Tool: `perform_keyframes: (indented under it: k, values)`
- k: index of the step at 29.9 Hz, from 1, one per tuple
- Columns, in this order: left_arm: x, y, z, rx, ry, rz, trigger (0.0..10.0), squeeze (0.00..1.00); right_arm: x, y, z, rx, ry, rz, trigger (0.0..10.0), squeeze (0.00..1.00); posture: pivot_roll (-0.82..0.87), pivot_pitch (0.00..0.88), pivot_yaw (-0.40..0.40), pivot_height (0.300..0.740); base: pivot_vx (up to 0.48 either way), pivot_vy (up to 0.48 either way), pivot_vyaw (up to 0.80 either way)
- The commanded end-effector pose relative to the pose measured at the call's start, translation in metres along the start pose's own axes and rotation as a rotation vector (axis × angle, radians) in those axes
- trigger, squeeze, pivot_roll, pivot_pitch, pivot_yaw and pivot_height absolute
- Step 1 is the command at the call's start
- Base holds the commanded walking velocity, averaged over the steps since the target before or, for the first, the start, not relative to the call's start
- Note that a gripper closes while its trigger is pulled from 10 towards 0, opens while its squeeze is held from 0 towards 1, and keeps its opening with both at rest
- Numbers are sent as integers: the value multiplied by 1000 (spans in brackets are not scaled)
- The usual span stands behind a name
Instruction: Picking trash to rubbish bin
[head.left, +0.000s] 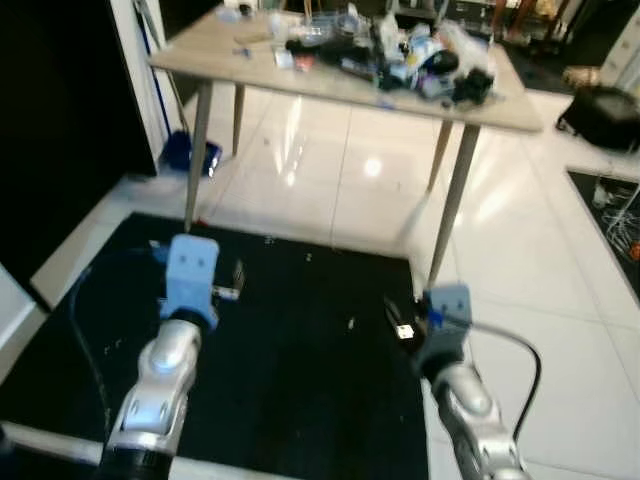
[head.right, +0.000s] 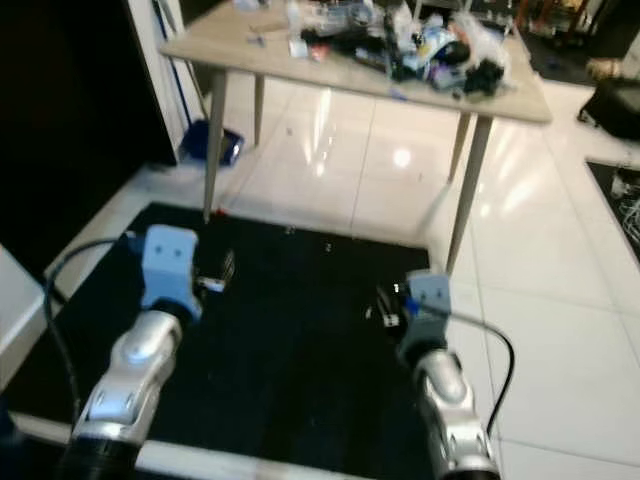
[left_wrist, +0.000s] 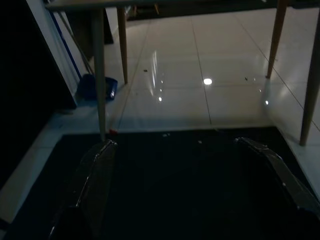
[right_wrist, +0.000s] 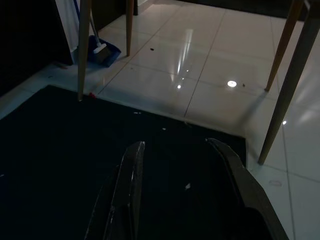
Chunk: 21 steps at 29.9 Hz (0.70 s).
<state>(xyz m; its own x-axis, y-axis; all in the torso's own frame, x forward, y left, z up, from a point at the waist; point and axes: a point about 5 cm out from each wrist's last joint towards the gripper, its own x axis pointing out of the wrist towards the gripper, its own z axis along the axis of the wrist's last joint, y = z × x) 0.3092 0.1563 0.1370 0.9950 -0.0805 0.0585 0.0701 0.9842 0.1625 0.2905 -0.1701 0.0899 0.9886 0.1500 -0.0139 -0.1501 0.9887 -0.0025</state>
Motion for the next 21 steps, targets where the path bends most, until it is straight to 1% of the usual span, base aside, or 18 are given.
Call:
perform_keyframes:
  k: [1, 21]
  values:
    - [-2, 2, -5, -7, 18, 19, 10000, 0, -1, 3, -5, 4, 20, 8, 10000, 0, -2, 106, -85, 740, 300, 0, 0]
    - [-1, 2, -5, -4, 16, 20, 10000, 0, 2, 3, -3, -5, 10, 3, 10000, 0, -1, 100, -88, 740, 301, 0, 0]
